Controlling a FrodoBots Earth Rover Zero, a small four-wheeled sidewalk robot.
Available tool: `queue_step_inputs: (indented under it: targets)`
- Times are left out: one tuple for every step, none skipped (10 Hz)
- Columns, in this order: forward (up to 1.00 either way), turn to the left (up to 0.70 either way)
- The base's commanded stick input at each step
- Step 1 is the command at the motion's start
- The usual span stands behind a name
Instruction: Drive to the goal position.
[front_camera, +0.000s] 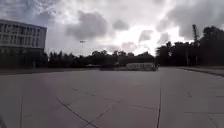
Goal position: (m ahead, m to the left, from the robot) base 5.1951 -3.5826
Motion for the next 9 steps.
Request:
queue_step_inputs:
  targets:
    - [0.66, 0.00]
    - [0.69, 0.00]
    - [0.70, 0.00]
    - [0.70, 0.00]
    - [0.70, 0.00]
    - [0.70, 0.00]
    - [0.70, 0.00]
    - [0.70, 0.00]
    - [0.70, 0.00]
